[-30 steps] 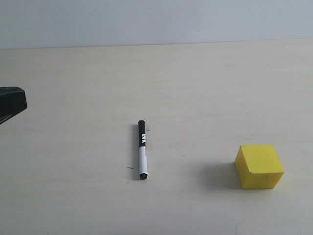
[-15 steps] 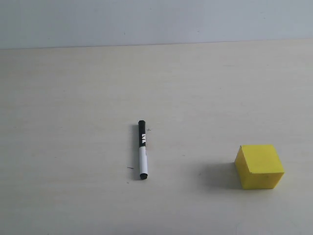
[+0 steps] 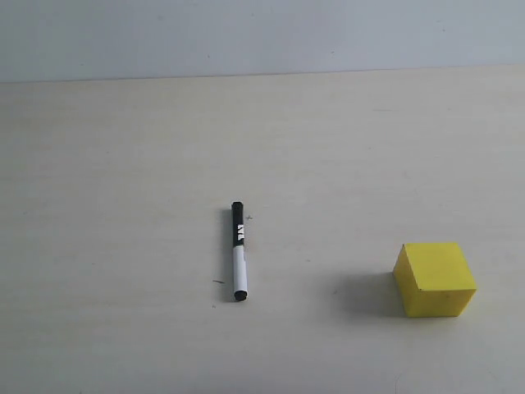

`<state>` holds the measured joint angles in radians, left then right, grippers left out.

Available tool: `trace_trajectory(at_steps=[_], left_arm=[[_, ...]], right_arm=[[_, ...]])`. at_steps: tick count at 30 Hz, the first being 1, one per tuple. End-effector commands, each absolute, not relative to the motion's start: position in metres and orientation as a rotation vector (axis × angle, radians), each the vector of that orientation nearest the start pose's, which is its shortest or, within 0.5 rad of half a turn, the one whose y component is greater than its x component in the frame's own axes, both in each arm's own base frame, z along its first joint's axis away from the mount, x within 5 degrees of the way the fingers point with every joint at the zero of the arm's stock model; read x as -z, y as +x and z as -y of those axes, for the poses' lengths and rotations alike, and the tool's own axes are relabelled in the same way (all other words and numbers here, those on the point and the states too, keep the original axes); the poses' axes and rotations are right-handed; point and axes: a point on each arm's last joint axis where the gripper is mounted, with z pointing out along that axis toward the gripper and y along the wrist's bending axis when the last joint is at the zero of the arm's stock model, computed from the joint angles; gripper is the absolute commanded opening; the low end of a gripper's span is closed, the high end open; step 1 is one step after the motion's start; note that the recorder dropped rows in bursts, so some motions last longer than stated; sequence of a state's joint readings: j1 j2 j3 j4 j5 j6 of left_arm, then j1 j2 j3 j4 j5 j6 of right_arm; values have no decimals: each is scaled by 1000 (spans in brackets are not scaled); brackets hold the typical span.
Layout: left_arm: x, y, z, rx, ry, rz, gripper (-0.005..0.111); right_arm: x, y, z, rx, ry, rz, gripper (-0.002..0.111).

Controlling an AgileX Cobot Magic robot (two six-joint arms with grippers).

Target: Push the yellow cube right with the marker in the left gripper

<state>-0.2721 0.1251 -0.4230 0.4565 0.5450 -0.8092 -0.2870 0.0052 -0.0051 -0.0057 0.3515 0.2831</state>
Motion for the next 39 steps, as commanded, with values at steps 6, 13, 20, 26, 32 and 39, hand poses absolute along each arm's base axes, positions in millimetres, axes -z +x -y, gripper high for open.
trace_trajectory(at_steps=[6,13,20,26,32,39], left_arm=[[-285,22,8,198,255,-1627,0],[-252,39,12,229,205,-1629,0],[-212,52,10,169,125,-1669,0],[-195,54,7,120,73,-1729,0],[-189,55,6,79,97,-1748,0],[-185,54,5,55,113,-1789,0]], right_arm=[[-182,51,15,7,508,-1757,0],[-182,51,15,7,508,-1757,0],[-182,51,15,7,508,-1757,0],[-182,51,15,7,508,-1757,0],[-182,51,15,7,508,-1757,0],[-182,51,15,7,508,-1760,0]])
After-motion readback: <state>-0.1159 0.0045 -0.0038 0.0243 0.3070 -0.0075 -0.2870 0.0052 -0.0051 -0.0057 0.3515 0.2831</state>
